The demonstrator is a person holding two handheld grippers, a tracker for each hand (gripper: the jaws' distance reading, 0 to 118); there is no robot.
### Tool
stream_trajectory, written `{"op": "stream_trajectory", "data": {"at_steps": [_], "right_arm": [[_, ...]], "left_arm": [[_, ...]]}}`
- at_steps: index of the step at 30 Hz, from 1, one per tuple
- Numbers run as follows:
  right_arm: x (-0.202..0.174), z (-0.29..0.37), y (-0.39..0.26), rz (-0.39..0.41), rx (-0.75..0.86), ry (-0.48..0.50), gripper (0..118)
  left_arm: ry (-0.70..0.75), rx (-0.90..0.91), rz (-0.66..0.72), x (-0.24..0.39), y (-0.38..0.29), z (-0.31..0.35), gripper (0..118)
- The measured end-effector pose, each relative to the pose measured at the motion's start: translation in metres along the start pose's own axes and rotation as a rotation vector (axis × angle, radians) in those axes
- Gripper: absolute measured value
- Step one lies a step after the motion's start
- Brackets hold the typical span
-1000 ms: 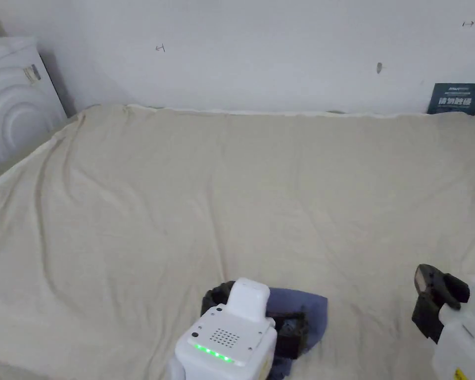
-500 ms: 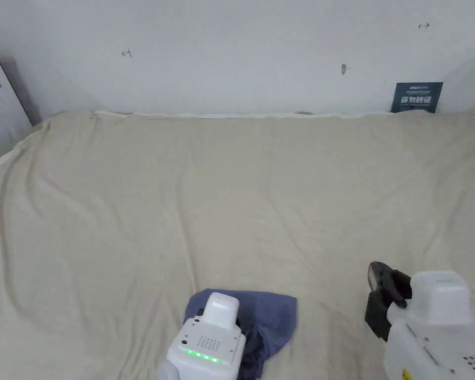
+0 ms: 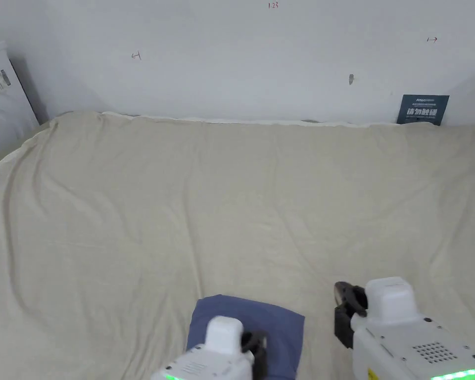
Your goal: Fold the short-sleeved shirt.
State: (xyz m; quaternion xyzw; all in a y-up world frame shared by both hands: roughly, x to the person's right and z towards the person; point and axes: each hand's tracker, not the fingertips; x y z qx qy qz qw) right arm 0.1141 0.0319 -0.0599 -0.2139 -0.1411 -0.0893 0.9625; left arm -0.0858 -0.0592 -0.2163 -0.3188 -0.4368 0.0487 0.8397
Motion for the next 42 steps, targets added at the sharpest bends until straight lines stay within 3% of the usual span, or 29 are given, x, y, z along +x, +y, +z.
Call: {"op": "stream_trajectory", "data": {"at_steps": [2,4,6,8,10,11,13,14,15,16,18,19,21,25,31,32,33,34,35,37,39,40,42], "right_arm": [[-0.009,-0.025,-0.004,0.012,-0.076,0.069,0],[-0.012,-0.059,-0.013,-0.028,-0.155,0.211,0],[-0.008,-0.093,-0.025,-0.116,-0.244,0.346,0],[-0.001,-0.125,-0.044,-0.261,-0.332,0.433,0],[0.007,-0.15,-0.065,-0.354,-0.42,0.406,0],[0.011,-0.16,-0.074,-0.384,-0.472,0.418,0],[0.022,-0.177,-0.091,-0.529,-0.577,0.526,0],[0.024,-0.181,-0.098,-0.554,-0.576,0.505,0],[0.028,-0.184,-0.103,-0.565,-0.573,0.483,0],[0.031,-0.188,-0.108,-0.578,-0.565,0.434,0],[0.036,-0.188,-0.119,-0.66,-0.579,0.401,0],[0.041,-0.189,-0.125,-0.741,-0.568,0.44,0],[0.047,-0.188,-0.136,-0.824,-0.552,0.461,0],[0.053,-0.188,-0.146,-0.848,-0.536,0.485,0],[0.06,-0.189,-0.155,-0.846,-0.504,0.564,0],[0.061,-0.189,-0.158,-0.888,-0.502,0.571,0],[0.061,-0.19,-0.16,-0.91,-0.501,0.569,0],[0.061,-0.189,-0.161,-0.909,-0.497,0.565,0],[0.058,-0.188,-0.161,-0.903,-0.495,0.558,0],[0.057,-0.183,-0.157,-0.888,-0.488,0.543,0],[0.055,-0.176,-0.149,-0.848,-0.483,0.543,0],[0.054,-0.17,-0.146,-0.815,-0.448,0.591,0],[0.055,-0.16,-0.142,-0.819,-0.389,0.663,0]], "left_arm": [[0.009,0.057,0.058,-0.03,0.024,0.016,0],[-0.042,0.078,0.123,-0.066,0.044,0.019,0],[-0.036,0.069,0.159,-0.096,0.055,0.022,0],[-0.109,0.001,0.249,-0.123,0.061,0.018,0],[-0.178,-0.044,0.295,-0.142,0.061,0.015,0],[-0.168,-0.075,0.291,-0.146,0.061,0.014,0],[-0.164,-0.092,0.286,-0.15,0.058,0.012,0],[-0.188,-0.115,0.322,-0.154,0.056,0.01,2],[-0.207,-0.129,0.354,-0.158,0.054,0.008,16],[-0.223,-0.141,0.378,-0.158,0.051,0.007,37],[-0.203,-0.153,0.383,-0.16,0.048,0.0,101],[-0.172,-0.18,0.378,-0.159,0.047,-0.005,115],[-0.114,-0.2,0.377,-0.156,0.041,-0.014,118],[-0.158,-0.277,0.466,-0.158,0.03,-0.041,118],[0.01,-0.304,0.261,-0.133,0.017,-0.064,117],[-0.003,-0.332,0.266,-0.13,0.012,-0.066,108],[-0.007,-0.346,0.278,-0.125,0.01,-0.068,58],[0.03,-0.358,0.277,-0.115,0.008,-0.069,21],[-0.016,-0.344,0.237,-0.105,0.006,-0.066,21],[0.047,-0.305,0.066,-0.093,0.01,-0.057,21],[0.018,-0.287,0.132,-0.099,0.02,-0.05,21],[0.014,-0.285,0.141,-0.101,0.027,-0.043,21],[0.035,-0.28,-0.009,-0.101,0.039,-0.034,21]]}}
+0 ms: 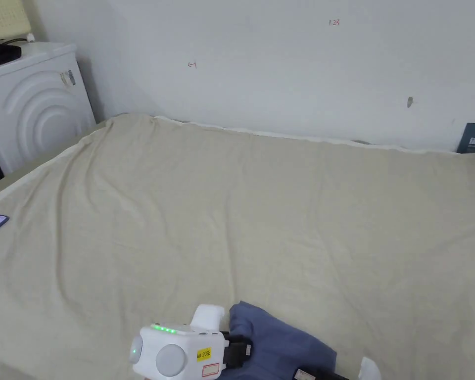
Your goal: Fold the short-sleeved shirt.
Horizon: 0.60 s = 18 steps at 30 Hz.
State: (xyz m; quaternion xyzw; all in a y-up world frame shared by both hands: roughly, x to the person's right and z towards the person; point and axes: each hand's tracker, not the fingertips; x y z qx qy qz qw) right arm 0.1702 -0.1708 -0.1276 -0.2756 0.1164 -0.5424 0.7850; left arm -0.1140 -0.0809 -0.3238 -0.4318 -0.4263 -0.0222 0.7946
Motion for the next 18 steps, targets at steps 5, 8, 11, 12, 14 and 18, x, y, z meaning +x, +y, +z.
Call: {"op": "stream_trajectory", "data": {"at_steps": [5,8,11,12,14,18], "right_arm": [[-0.016,0.003,0.0,0.05,0.012,-0.032,0],[-0.026,-0.006,0.006,0.067,0.005,-0.033,0],[-0.033,-0.021,0.012,0.07,0.019,-0.03,0],[-0.036,-0.026,0.014,0.072,0.025,-0.031,0],[-0.041,-0.036,0.015,0.067,0.04,-0.025,0],[-0.037,-0.047,0.014,0.003,0.041,0.031,0]], "left_arm": [[0.166,-0.044,-0.052,-0.048,0.038,0.036,21],[0.331,-0.066,-0.282,-0.088,0.066,0.058,21],[0.426,-0.142,-0.299,-0.146,0.103,0.068,21],[0.455,-0.159,-0.315,-0.166,0.116,0.073,21],[0.559,-0.19,-0.439,-0.207,0.137,0.08,21],[0.788,-0.366,-0.415,-0.291,0.169,0.085,21]]}}
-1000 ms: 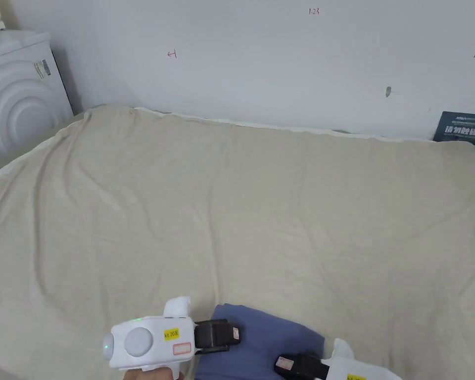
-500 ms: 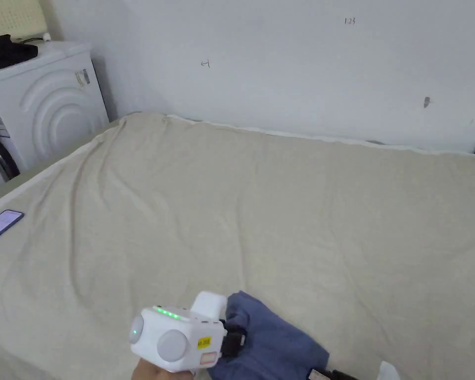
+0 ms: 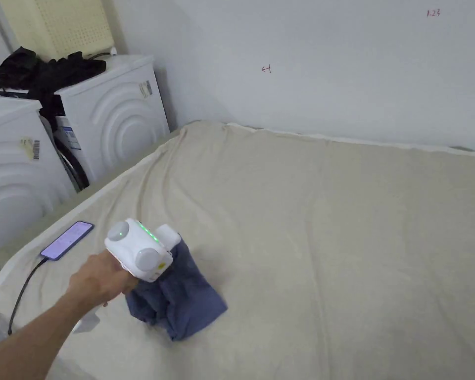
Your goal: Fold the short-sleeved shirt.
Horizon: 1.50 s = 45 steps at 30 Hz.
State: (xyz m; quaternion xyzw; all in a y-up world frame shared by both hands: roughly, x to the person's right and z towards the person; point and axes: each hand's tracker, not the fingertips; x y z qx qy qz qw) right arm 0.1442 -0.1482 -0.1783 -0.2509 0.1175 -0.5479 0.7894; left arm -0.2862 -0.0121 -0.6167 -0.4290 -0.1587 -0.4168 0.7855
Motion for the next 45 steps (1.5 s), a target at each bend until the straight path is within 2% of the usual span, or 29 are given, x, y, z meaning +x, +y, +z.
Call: {"op": "stream_trajectory", "data": {"at_steps": [2,4,6,8,9,11,12,13,14,17,18,19,20,22,23,24,27,29,30,31,32,34,36,39,40,42,45], "right_arm": [[0.0,0.001,-0.002,0.045,-0.016,-0.047,0],[0.003,-0.001,-0.003,0.047,-0.024,-0.062,0],[0.002,0.0,-0.003,0.045,-0.018,-0.079,0],[-0.004,-0.001,0.0,0.072,-0.015,-0.107,0],[-0.007,-0.001,0.002,0.08,-0.019,-0.108,0],[-0.015,-0.001,0.007,0.097,-0.021,-0.106,0],[-0.02,-0.002,0.01,0.109,-0.024,-0.104,0],[-0.023,-0.002,0.015,0.12,-0.022,-0.106,0],[-0.028,-0.003,0.019,0.146,-0.015,-0.118,0],[-0.05,-0.004,0.029,0.226,0.017,-0.191,0],[-0.058,-0.003,0.032,0.245,0.034,-0.204,0],[-0.068,-0.001,0.036,0.271,0.048,-0.227,0],[-0.079,0.0,0.041,0.283,0.064,-0.262,0],[-0.111,0.005,0.054,0.377,0.148,-0.367,0],[-0.126,0.006,0.064,0.391,0.141,-0.403,0],[-0.148,0.007,0.08,0.442,0.116,-0.431,0],[-0.222,0.025,0.1,0.721,0.212,-0.538,0],[-0.266,0.045,0.104,0.84,0.307,-0.57,0],[-0.288,0.055,0.104,0.919,0.366,-0.589,0],[-0.308,0.063,0.101,1.006,0.445,-0.645,0],[-0.326,0.07,0.099,1.055,0.494,-0.708,0],[-0.357,0.092,0.09,1.147,0.529,-0.753,0],[-0.379,0.116,0.077,1.172,0.614,-0.772,0],[-0.39,0.157,0.052,1.129,0.725,-0.772,0],[-0.388,0.17,0.037,1.119,0.778,-0.775,0],[-0.38,0.191,0.015,1.037,0.845,-0.792,0],[-0.361,0.214,-0.014,0.957,0.886,-0.792,0]], "left_arm": [[0.042,-0.018,-0.001,-0.026,-0.008,-0.016,21],[0.089,0.019,0.0,-0.04,-0.022,-0.028,21],[0.078,-0.052,0.126,-0.05,-0.031,-0.048,21],[0.057,-0.05,0.147,-0.054,-0.041,-0.064,25],[0.077,-0.049,0.135,-0.052,-0.046,-0.071,47],[0.14,-0.083,0.113,-0.054,-0.052,-0.083,106],[0.174,-0.111,0.136,-0.053,-0.057,-0.082,118],[0.235,-0.141,0.187,-0.055,-0.061,-0.083,118],[0.238,-0.123,0.202,-0.06,-0.065,-0.082,118],[0.305,0.002,0.351,-0.072,-0.079,-0.065,118],[0.286,0.067,0.4,-0.073,-0.081,-0.055,118],[0.222,0.073,0.446,-0.073,-0.08,-0.044,118],[0.219,0.076,0.504,-0.066,-0.075,-0.025,118],[0.181,0.163,0.568,-0.048,-0.068,0.002,118],[0.154,0.222,0.586,-0.037,-0.063,0.017,116],[0.085,0.271,0.58,-0.025,-0.055,0.033,105],[0.039,0.42,0.555,0.019,-0.032,0.098,24],[0.059,0.472,0.575,0.05,-0.012,0.143,17],[-0.007,0.504,0.559,0.064,-0.002,0.165,5],[-0.024,0.573,0.626,0.08,0.008,0.19,0],[-0.066,0.635,0.66,0.092,0.017,0.214,0],[-0.192,0.793,0.732,0.117,0.032,0.267,0],[-0.241,0.895,0.716,0.141,0.042,0.32,0],[-0.197,1.005,0.727,0.181,0.047,0.391,0],[-0.249,1.02,0.713,0.194,0.046,0.413,0],[-0.308,1.132,0.684,0.219,0.03,0.445,0],[-0.166,1.182,0.626,0.25,0.002,0.467,0]]}}
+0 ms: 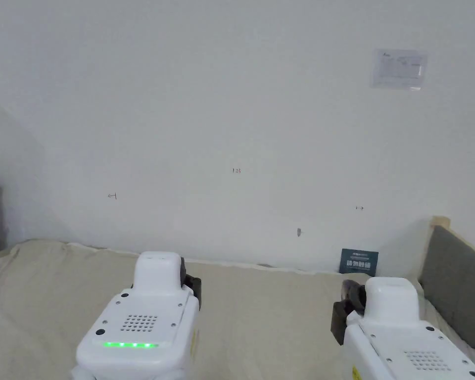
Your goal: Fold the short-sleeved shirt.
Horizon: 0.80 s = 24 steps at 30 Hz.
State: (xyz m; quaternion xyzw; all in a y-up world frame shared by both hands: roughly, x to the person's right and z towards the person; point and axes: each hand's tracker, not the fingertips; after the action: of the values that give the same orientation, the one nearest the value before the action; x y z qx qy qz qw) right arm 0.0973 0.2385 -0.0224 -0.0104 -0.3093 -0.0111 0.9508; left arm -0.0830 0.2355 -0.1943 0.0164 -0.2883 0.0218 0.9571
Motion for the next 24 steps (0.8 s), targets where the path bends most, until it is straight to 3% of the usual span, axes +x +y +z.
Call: {"op": "stream_trajectory", "data": {"at_steps": [4,7,8,10,11,12,13,14,15,17,20,24], "right_arm": [[0.007,0.015,-0.029,-0.024,-0.054,-0.012,0],[-0.001,0.016,-0.041,0.014,-0.046,-0.012,0],[-0.005,0.014,-0.042,0.047,-0.071,-0.002,0],[-0.016,0.012,-0.043,0.123,-0.065,-0.009,6],[-0.02,0.011,-0.044,0.147,-0.065,-0.028,28],[-0.024,0.007,-0.045,0.16,-0.065,-0.062,72],[-0.025,0.004,-0.046,0.145,-0.078,-0.057,105],[-0.024,0.003,-0.047,0.129,-0.095,-0.026,118],[-0.027,0.005,-0.043,0.088,-0.092,0.028,118],[-0.027,0.005,-0.038,0.023,-0.089,0.011,118],[-0.028,0.004,-0.031,0.028,-0.065,0.005,118],[-0.028,0.0,-0.022,-0.008,-0.107,0.003,118]], "left_arm": [[-0.083,-0.034,-0.055,-0.005,-0.031,0.024,2],[-0.082,-0.096,-0.035,-0.011,-0.042,0.019,9],[-0.067,-0.081,-0.056,-0.011,-0.044,0.02,22],[-0.069,-0.094,-0.078,-0.01,-0.044,0.02,69],[-0.083,-0.084,-0.079,-0.008,-0.045,0.02,84],[-0.111,-0.083,-0.064,-0.007,-0.044,0.019,99],[-0.121,-0.101,-0.045,-0.007,-0.043,0.019,106],[-0.118,-0.113,-0.045,-0.006,-0.039,0.019,111],[-0.108,-0.11,-0.028,-0.004,-0.034,0.019,114],[-0.09,-0.087,-0.017,-0.003,-0.023,0.018,118],[-0.032,-0.071,-0.086,0.002,-0.012,0.022,118],[-0.116,-0.061,-0.01,-0.002,-0.003,0.033,118]]}}
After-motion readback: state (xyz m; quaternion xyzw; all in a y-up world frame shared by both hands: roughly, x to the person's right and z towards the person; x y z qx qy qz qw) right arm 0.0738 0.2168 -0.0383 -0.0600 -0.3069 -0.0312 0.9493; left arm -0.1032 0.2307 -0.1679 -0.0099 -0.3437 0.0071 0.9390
